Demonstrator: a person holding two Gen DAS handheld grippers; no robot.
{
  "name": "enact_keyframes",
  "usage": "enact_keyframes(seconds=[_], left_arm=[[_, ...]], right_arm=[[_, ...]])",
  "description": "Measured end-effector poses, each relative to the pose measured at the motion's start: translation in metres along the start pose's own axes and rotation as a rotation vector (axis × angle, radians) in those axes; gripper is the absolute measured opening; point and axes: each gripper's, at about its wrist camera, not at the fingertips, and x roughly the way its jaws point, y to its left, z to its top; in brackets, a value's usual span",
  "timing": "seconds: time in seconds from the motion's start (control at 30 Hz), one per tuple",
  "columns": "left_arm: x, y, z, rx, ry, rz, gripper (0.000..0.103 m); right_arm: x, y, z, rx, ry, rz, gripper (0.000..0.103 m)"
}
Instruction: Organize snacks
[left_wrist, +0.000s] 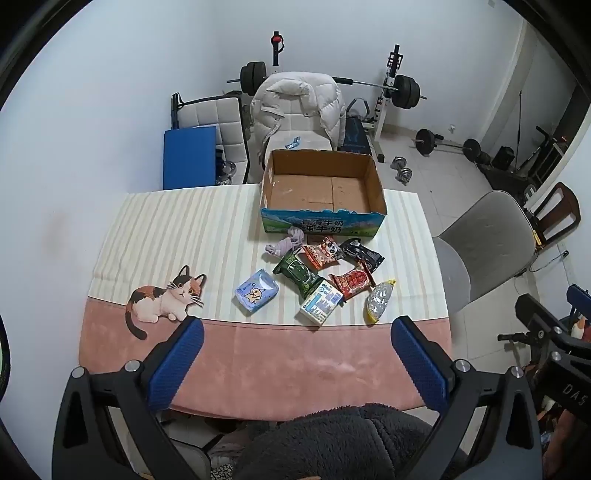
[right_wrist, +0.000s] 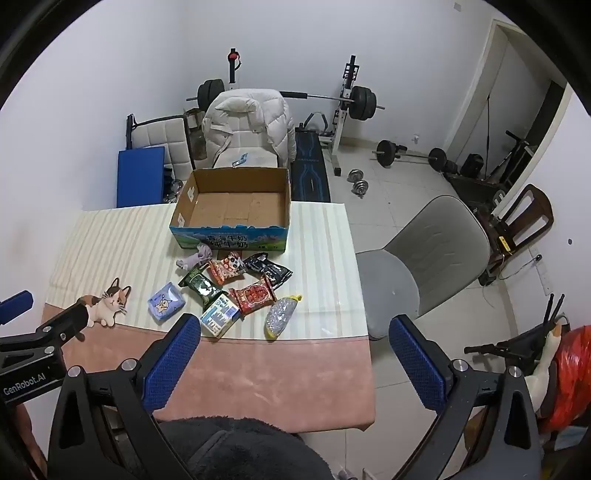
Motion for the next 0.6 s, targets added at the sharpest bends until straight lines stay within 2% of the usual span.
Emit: enact_keyframes(seconds=[0.03,0.07,0.17,0.33,0.37,0.6], left_arm=[[0.001,-0.001,0.0,0.002,0.003,0.0,0.103],[0.0,0.003,-0.001,-0.024,-0.017,-0.039,0.103],[0.001,0.005,0.0,-0.017,-0.016,-0.038,0.103],[0.002,0.015,0.001,-0.01,-0.018,-0.035,0.103],[0.001,0.007,-0.002,-0.024,-0.02,-0.017,0.103],[-0.006,0.008,-0.004,-0.026,-0.02,-0.016,0.103]], right_arm=[[0.0,0.0,0.0,0.002,0.002,0.002,0.103],[0.0,0.001,0.001,0.001,0.002,0.001,0.103],[-0.004,-0.002,0.0,0.012,-0.023,0.006,0.103],[-0.007,0.0,0.001,0.003,-0.016,0.004,0.103],[-0.007,-0.001,0.003,0.004,-0.012,0.009,0.103],[-0.005,0.001,-0.003,-0.002,-0.011,0.013,0.103]])
